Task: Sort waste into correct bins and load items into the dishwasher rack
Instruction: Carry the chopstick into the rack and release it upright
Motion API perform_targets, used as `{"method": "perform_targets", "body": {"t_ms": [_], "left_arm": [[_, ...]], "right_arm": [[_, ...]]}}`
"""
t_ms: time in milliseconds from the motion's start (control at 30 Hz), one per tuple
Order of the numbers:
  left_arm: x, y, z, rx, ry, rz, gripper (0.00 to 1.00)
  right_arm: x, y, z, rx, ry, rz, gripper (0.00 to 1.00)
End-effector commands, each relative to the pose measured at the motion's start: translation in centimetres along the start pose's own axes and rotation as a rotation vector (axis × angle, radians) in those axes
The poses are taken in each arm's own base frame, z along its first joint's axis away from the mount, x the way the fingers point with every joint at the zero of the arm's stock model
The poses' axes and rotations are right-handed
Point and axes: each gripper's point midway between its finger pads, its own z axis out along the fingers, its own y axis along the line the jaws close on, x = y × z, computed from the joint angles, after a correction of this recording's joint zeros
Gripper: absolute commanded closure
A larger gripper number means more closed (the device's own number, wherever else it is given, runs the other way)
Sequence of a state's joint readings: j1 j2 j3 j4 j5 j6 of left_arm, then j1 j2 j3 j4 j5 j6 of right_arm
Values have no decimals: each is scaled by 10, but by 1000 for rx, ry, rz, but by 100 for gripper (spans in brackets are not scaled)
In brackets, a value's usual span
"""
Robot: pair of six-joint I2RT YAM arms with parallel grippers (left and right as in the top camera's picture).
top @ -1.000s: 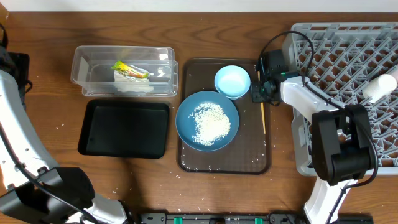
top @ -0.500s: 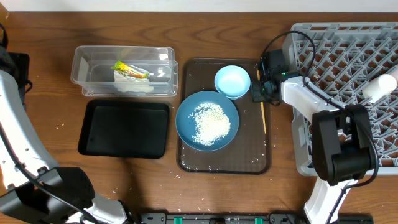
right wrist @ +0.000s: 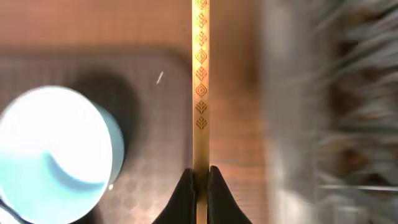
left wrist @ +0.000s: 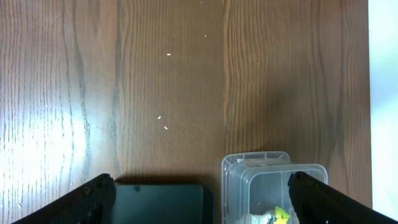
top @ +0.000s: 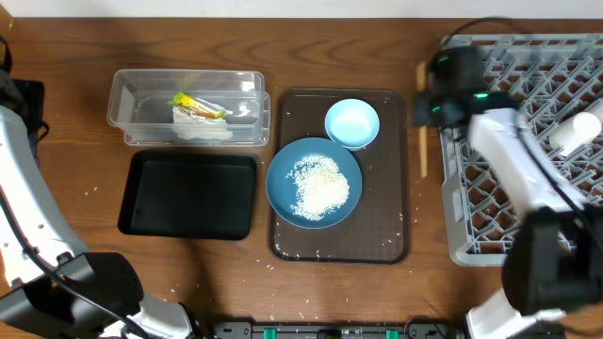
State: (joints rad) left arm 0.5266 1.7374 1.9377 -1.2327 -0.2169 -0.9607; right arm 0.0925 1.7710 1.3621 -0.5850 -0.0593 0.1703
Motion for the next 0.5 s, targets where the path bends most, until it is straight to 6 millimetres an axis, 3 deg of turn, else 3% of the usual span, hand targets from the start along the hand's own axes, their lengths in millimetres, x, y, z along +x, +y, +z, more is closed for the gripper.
{"method": "perform_targets", "body": {"t_ms": [0, 167, 300, 467], "left_arm": [[-2, 3, 3, -22, -11, 15, 8], [-2, 3, 3, -22, -11, 15, 8], [-2, 3, 3, -22, -11, 15, 8], [-2, 3, 3, -22, -11, 15, 8]], "right_arm": [[-30, -26, -40, 27, -109, 4, 99], [-43, -64, -68, 80, -175, 12, 99], [-40, -79, -65, 103, -160, 9, 99], [-39, -82, -50, 106, -141, 1, 98]]}}
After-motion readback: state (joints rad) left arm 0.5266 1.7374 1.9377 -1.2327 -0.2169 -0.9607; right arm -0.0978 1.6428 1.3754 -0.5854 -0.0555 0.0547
